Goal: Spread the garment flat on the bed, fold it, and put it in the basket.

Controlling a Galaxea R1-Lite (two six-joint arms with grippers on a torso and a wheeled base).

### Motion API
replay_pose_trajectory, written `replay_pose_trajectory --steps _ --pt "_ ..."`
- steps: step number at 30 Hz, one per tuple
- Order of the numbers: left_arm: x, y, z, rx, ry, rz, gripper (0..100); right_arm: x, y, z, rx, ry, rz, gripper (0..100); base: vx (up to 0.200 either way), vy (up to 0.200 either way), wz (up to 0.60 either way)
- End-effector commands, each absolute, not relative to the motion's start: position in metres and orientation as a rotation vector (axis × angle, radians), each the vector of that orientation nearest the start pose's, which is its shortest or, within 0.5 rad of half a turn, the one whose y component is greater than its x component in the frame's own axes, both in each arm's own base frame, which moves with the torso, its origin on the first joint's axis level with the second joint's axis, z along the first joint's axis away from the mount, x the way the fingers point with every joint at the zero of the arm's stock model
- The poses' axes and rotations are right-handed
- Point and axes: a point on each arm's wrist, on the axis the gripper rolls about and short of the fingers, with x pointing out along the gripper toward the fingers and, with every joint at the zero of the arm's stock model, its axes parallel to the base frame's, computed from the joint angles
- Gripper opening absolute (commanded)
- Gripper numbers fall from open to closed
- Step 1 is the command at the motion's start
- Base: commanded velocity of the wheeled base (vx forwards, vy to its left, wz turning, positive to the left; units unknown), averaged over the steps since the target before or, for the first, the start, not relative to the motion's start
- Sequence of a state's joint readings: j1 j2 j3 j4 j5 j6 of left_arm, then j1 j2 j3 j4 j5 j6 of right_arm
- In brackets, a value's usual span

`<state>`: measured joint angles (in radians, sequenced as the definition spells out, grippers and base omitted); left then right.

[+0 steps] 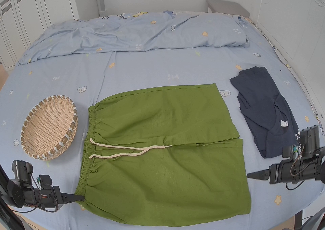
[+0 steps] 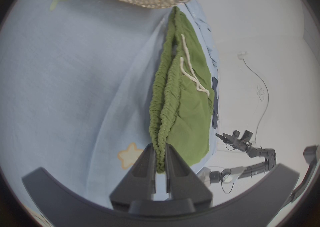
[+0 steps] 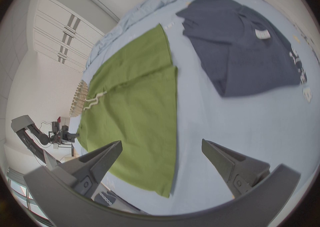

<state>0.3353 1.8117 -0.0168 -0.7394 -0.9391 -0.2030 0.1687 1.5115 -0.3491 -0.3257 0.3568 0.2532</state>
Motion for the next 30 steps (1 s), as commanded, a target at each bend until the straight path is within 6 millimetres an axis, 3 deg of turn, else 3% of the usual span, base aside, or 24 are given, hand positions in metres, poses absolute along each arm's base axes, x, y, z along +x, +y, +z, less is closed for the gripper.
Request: replay_pose_trajectory --steps 1,6,14,23,30 --pt "0.136 0.035 0.030 -0.718 0.861 -0.517 0 0.152 0.035 0.064 0.325 1.057 0.392 100 0.000 0.000 0.00" --pt "0.138 0.042 0.013 -0.670 0.884 -0.529 0 0.137 0.034 0.051 0.368 1.146 0.452 100 0.000 0.000 0.00" --pt "0.139 0.043 0.012 -0.662 0.876 -0.529 0 0.138 0.035 0.033 0.361 1.242 0.521 100 0.000 0.000 0.00" --pt "0.139 0.042 0.012 -0.659 0.877 -0.534 0 0.130 0.038 0.029 0.365 1.148 0.615 100 0.000 0.000 0.00" --pt "0.139 0.043 0.012 -0.660 0.876 -0.532 0 0.130 0.041 0.027 0.394 1.168 0.681 100 0.000 0.000 0.00"
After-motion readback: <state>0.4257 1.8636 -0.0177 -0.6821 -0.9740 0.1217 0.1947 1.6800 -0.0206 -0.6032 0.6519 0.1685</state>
